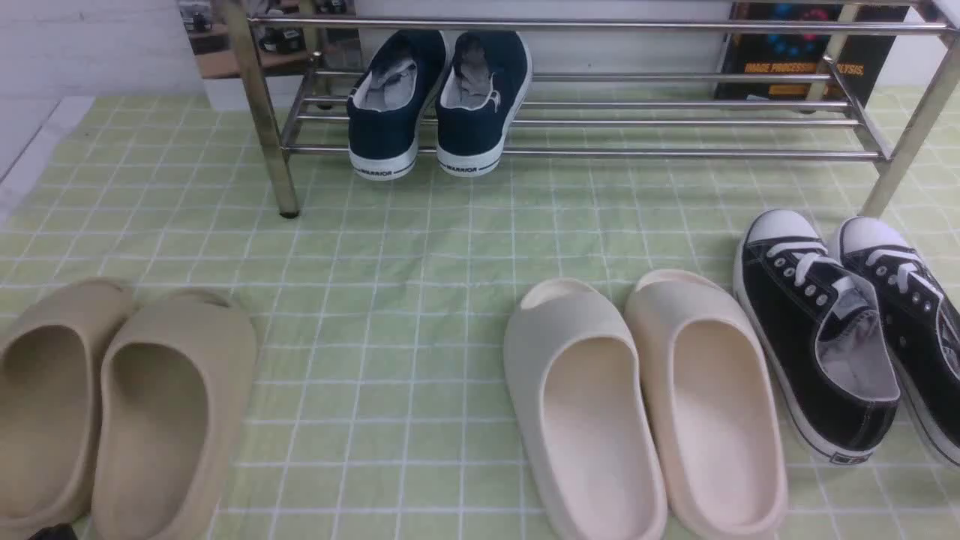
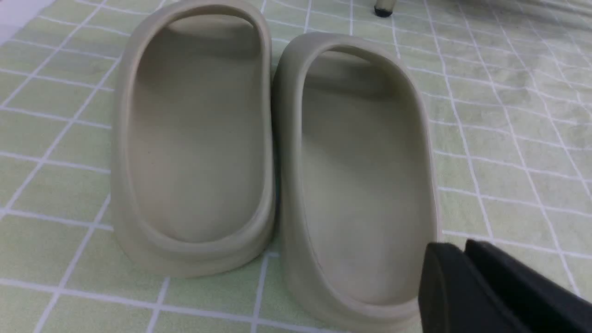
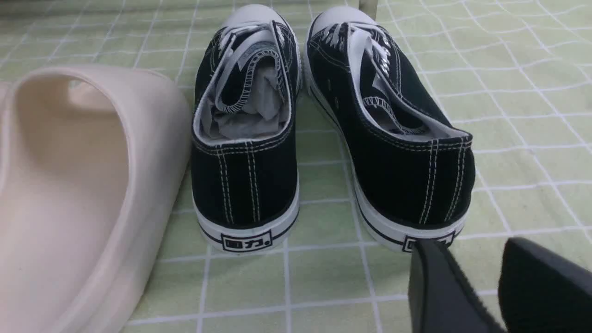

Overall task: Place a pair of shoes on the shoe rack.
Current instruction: Use the right arm to grab the shoe closest to it

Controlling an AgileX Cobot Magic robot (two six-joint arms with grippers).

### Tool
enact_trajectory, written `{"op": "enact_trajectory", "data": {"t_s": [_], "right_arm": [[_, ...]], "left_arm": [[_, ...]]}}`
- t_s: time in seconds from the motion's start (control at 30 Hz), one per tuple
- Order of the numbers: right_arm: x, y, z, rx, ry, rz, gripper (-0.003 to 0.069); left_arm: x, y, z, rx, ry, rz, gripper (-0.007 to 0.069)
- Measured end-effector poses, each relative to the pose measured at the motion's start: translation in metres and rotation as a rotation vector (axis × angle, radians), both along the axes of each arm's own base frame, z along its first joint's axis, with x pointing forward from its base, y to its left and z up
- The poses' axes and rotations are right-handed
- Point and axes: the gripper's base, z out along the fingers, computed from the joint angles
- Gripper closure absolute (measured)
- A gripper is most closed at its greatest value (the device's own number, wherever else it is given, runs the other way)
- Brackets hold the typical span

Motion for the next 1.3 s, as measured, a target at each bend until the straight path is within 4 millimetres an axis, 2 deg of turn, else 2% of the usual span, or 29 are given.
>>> {"op": "enact_trajectory", "data": {"t_s": [0.5, 0.73, 0.93, 1.13, 1.3], "right_arm": [[0.0, 0.0, 0.0, 0.004, 0.0, 0.0, 0.0419], [0.0, 0.004, 0.0, 0.123, -0.014, 0.01, 0.0419], [0.001, 0.011, 0.001, 0.32, -0.031, 0.025, 0.0419], [0.001, 0.025, 0.005, 0.806, -0.048, 0.053, 0.0419], [0.002, 0.027, 0.011, 0.979, -0.086, 0.054, 0.0419]], "left_arm": [[0.0, 0.0, 0.0, 0.0, 0.0, 0.0, 0.055], [0.0, 0.0, 0.0, 0.0, 0.0, 0.0, 0.0543], [0.0, 0.0, 0.0, 0.0, 0.0, 0.0, 0.054], [0.0, 0.0, 0.0, 0.0, 0.0, 0.0, 0.0533], [0.0, 0.0, 0.0, 0.0, 0.0, 0.0, 0.0531]]}}
